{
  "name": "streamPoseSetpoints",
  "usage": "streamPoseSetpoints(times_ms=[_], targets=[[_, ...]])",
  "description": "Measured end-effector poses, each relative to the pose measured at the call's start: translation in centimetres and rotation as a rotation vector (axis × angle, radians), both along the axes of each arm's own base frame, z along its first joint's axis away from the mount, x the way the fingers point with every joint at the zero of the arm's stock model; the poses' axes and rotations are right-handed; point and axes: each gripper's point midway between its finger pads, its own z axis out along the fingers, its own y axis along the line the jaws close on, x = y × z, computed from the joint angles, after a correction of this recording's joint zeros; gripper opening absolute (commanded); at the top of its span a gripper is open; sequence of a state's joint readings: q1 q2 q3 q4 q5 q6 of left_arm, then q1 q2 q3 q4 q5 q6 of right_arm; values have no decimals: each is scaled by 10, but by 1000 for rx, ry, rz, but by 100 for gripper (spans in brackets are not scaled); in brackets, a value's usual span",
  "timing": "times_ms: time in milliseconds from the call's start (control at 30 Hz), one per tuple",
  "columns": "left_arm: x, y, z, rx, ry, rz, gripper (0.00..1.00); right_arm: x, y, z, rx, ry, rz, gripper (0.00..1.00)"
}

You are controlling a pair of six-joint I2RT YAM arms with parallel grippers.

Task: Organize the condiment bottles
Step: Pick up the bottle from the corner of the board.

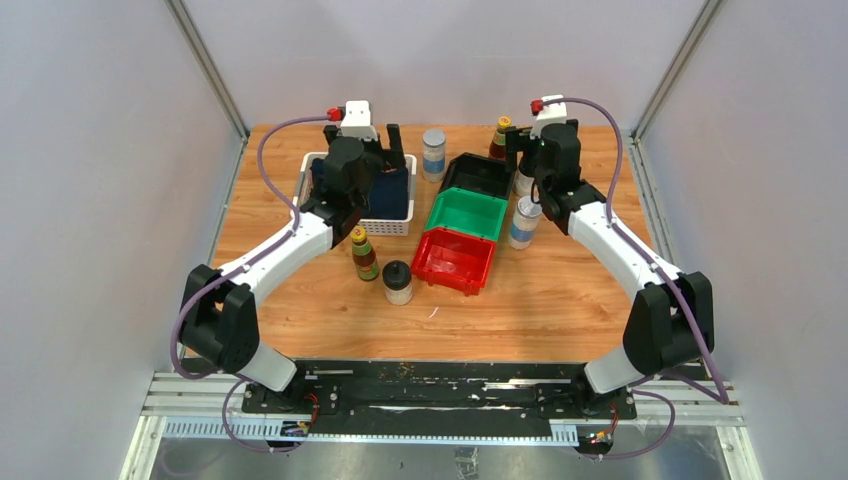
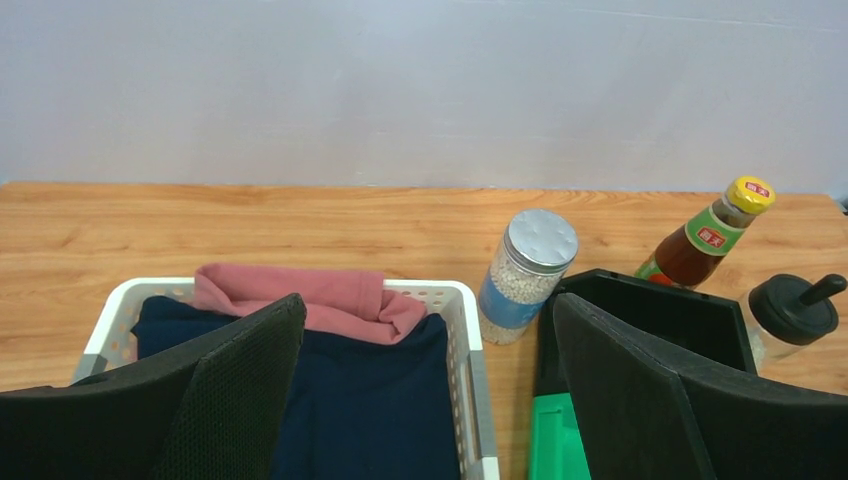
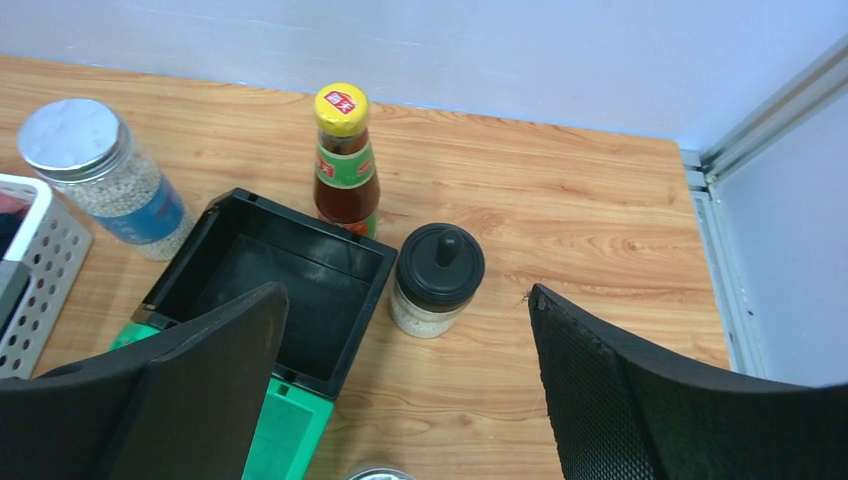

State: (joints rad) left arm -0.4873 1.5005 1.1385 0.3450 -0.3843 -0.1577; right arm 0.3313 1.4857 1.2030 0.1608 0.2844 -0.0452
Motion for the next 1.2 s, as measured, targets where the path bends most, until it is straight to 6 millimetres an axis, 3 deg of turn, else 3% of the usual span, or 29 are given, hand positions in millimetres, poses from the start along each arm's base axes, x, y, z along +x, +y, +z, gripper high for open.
streamPoseSetpoints(times_ms=[533,867,1200], targets=[[-6,-5,-11,-20,-42,-46,100,-4,42,3,74,-56,231,94],[-11,-10,-3,-38,-145,-89,100,-3,61,4,118,-96,351,94],[-15,-12,10,-60,-255,-112,100,19,68,-24,112,-59,378,94]])
